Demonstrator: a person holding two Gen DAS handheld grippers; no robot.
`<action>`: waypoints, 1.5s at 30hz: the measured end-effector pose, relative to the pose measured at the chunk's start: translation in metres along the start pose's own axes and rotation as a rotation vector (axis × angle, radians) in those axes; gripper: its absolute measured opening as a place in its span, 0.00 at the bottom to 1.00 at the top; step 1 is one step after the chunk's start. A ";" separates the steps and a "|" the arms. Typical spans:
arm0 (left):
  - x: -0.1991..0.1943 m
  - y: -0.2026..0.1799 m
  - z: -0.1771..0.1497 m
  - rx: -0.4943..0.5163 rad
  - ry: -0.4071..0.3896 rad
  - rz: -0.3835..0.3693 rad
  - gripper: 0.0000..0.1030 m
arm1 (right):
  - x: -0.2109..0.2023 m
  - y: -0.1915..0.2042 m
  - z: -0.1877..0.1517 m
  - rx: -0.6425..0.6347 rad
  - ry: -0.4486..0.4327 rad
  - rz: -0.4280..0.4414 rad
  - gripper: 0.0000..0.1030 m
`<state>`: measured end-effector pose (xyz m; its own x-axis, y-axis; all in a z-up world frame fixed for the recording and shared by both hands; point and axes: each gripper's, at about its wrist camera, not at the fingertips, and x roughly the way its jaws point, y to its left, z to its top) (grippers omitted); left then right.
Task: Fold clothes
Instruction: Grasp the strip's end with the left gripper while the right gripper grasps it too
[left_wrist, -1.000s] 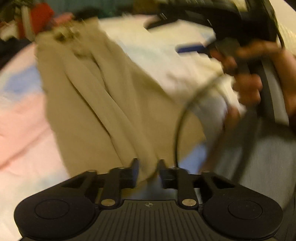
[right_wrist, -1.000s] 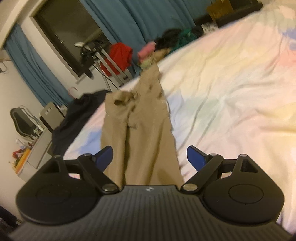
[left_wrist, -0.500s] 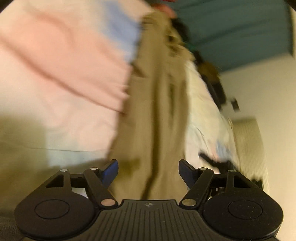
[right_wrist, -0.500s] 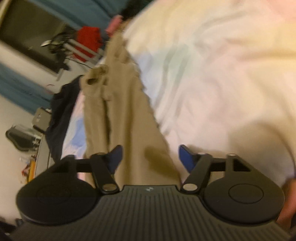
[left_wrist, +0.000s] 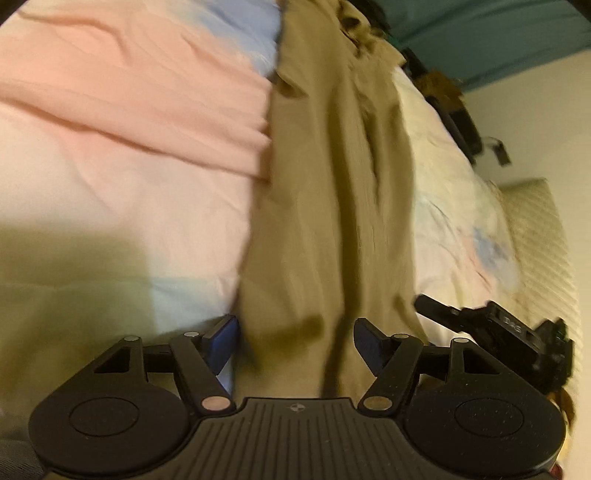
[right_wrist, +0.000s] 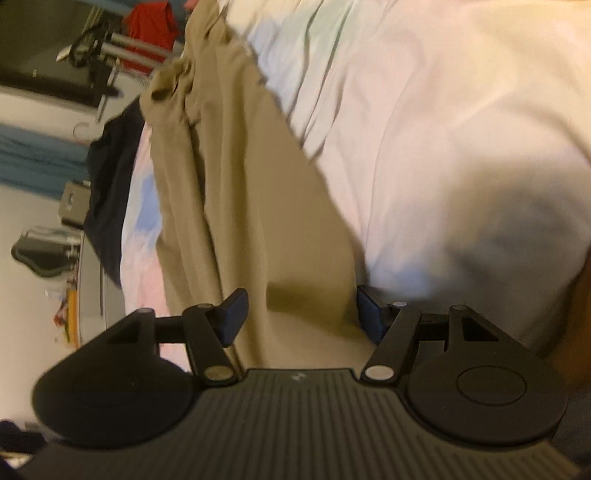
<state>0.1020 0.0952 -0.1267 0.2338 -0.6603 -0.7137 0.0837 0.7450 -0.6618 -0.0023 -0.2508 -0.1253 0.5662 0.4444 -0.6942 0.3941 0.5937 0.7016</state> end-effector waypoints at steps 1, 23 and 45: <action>-0.003 0.001 -0.007 0.006 0.002 -0.031 0.57 | -0.001 0.001 -0.003 -0.011 0.010 -0.006 0.64; 0.001 0.001 -0.026 0.050 0.045 0.038 0.09 | -0.019 0.041 -0.051 -0.315 0.030 -0.096 0.10; -0.153 -0.027 -0.090 -0.057 -0.374 -0.350 0.03 | -0.170 0.055 -0.068 -0.400 -0.232 0.231 0.08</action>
<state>-0.0228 0.1673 -0.0205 0.5327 -0.7820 -0.3236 0.1683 0.4726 -0.8650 -0.1263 -0.2480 0.0209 0.7694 0.4609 -0.4423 -0.0421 0.7275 0.6848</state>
